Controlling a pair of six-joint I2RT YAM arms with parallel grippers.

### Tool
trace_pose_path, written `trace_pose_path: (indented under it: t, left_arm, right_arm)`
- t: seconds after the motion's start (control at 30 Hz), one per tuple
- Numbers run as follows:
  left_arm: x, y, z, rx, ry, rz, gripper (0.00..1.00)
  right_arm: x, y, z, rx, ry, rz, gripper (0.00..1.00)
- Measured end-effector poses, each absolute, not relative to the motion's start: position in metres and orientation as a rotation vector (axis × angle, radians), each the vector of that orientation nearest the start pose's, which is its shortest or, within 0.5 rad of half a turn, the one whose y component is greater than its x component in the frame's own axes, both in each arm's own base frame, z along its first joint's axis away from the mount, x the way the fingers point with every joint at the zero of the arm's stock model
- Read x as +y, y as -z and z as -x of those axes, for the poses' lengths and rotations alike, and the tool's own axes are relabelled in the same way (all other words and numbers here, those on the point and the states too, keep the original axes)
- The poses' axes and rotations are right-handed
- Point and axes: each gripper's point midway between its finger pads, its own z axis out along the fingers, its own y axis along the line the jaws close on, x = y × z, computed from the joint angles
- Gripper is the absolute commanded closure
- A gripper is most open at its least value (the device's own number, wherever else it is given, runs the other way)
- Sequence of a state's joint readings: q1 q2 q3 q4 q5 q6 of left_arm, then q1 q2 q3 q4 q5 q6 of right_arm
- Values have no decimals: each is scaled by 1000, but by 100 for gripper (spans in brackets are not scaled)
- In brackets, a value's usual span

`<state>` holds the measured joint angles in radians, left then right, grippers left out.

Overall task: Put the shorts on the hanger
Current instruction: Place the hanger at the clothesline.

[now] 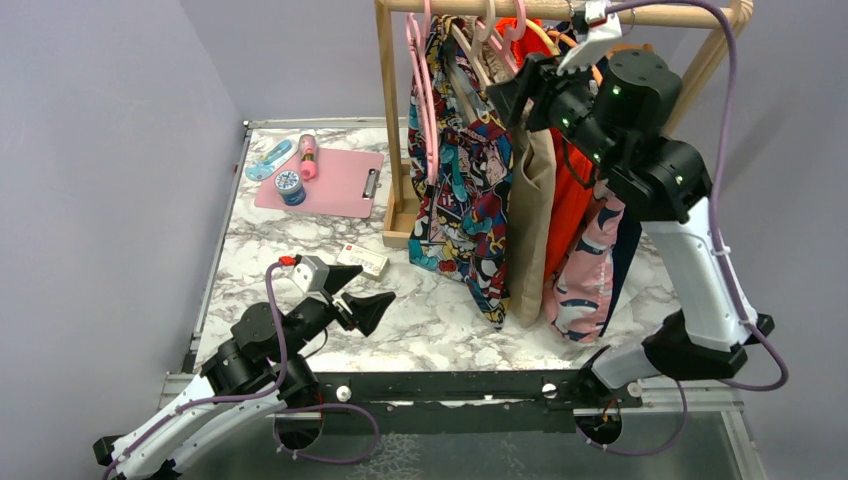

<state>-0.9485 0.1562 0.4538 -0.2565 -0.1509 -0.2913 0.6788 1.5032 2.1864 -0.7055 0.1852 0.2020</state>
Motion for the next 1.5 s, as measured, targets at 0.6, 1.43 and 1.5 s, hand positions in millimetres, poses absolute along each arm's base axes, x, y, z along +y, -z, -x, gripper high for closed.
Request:
trace_pose_path:
  t: [0.6, 1.43, 1.5]
  left_arm:
    - [-176, -254, -144, 1545, 864, -395, 1]
    - [-176, -253, -144, 1547, 861, -398, 1]
    - [-176, -253, -144, 1548, 860, -398, 1]
  right_arm:
    - [228, -432, -311, 1859, -452, 376, 50]
    - [225, -435, -280, 1842, -541, 455, 54]
    - [224, -434, -277, 1843, -545, 458, 43]
